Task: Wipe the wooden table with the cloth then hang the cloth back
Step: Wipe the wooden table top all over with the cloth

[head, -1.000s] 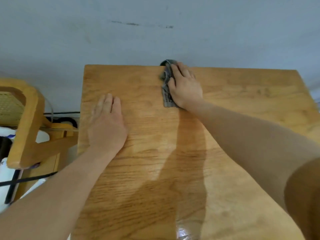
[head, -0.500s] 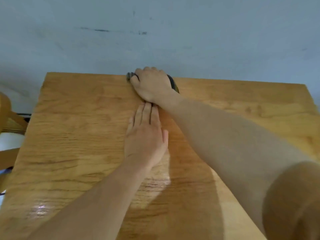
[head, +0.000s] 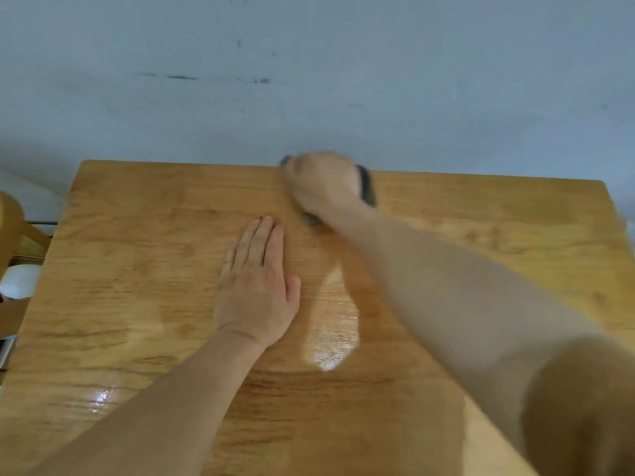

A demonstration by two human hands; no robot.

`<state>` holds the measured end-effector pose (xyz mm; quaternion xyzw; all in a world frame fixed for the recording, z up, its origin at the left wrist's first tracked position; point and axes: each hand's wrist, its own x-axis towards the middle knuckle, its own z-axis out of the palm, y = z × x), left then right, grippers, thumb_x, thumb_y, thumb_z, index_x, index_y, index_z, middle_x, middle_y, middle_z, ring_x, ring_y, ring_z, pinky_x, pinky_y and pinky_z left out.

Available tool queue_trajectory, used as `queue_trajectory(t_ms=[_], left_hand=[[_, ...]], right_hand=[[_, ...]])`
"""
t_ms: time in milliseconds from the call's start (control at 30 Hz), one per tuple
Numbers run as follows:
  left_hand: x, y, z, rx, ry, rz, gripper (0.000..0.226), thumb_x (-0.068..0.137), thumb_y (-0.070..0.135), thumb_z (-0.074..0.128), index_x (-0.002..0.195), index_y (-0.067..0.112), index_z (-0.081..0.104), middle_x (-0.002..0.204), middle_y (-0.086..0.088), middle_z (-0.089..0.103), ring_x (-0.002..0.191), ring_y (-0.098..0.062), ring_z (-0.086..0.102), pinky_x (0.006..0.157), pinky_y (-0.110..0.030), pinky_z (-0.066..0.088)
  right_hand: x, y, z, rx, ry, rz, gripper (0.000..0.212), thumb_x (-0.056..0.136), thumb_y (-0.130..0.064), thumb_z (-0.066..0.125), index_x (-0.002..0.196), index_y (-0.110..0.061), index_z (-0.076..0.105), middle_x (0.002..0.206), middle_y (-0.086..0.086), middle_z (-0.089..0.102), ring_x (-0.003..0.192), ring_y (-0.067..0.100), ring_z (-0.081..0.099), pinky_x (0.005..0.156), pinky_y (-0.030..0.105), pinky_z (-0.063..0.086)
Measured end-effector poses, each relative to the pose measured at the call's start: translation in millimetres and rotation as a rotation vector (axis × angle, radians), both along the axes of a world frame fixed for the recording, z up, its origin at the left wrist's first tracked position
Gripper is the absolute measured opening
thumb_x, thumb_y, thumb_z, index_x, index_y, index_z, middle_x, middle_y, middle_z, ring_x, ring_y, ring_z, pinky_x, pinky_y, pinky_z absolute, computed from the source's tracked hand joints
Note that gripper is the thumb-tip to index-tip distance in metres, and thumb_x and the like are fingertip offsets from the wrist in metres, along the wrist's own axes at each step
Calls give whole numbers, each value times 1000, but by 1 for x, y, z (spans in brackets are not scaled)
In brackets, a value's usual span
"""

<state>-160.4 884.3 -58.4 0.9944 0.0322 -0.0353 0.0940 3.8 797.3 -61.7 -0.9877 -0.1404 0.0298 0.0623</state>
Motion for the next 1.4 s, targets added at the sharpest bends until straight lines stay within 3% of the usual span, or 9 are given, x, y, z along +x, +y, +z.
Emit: queue_trajectory(t_ms=[200,367,500,733,867,1100,1200,1267,1400], left_hand=[[2,1,-1,7,-17,6,66,83,36,24,143,9,35,151,-9,33,142,-23,24,116,-40,15],[-3,1,0,-11,-14,-3,64,87,35,23,144,9,32,153,-9,30,143,-23,20,116,-39,10],[-2,0,2,-17,13,-26,65,89,35,24,148,10,22,157,-7,19,145,-22,11,116,-36,2],[-4,2,0,-31,2,-33,65,89,34,28,149,10,21,158,-8,17,146,-22,10,116,-37,4],[-2,4,0,-25,-25,-38,62,89,33,29,147,12,27,156,-9,22,144,-24,15,117,-40,11],[-7,-5,3,59,34,-41,62,94,32,25,150,10,13,159,-12,10,146,-27,4,119,-44,6],[-7,-37,7,-10,53,-105,63,95,33,18,151,13,0,160,-6,-5,146,-22,-10,119,-43,-1],[-7,-87,9,-70,57,-229,64,94,35,19,151,14,-1,160,-4,-7,146,-19,-11,118,-40,-6],[-9,-176,4,-75,47,-144,65,92,37,13,151,10,6,159,-14,0,147,-26,-4,119,-41,-1]], right_hand=[[0,4,-5,102,-6,110,39,97,-41,33,96,-18,65,99,7,69,94,31,62,76,38,41],[4,-159,0,-55,-24,-257,50,98,-39,27,88,-8,65,96,20,67,93,39,57,79,43,40],[-7,-176,1,-32,-35,-523,52,98,-36,21,103,-6,64,112,20,61,112,40,50,102,49,33],[-30,14,-10,93,-37,-135,43,99,-37,28,120,-15,58,126,10,59,119,34,49,106,47,29],[-29,-25,-7,87,-20,11,44,99,-44,30,129,-20,53,130,7,57,123,31,48,106,42,29],[-29,-223,-1,25,42,-465,53,96,-49,21,131,-17,46,144,13,42,138,32,30,113,49,23],[-17,-200,-2,21,83,-585,58,98,-45,19,138,-11,44,151,14,35,145,32,19,118,53,9],[-15,-141,-5,37,84,-385,54,99,-43,21,132,-12,51,143,13,45,140,31,28,116,52,11],[-19,-119,-3,131,61,49,45,98,-43,27,126,-20,54,131,5,55,127,26,44,110,43,24]])
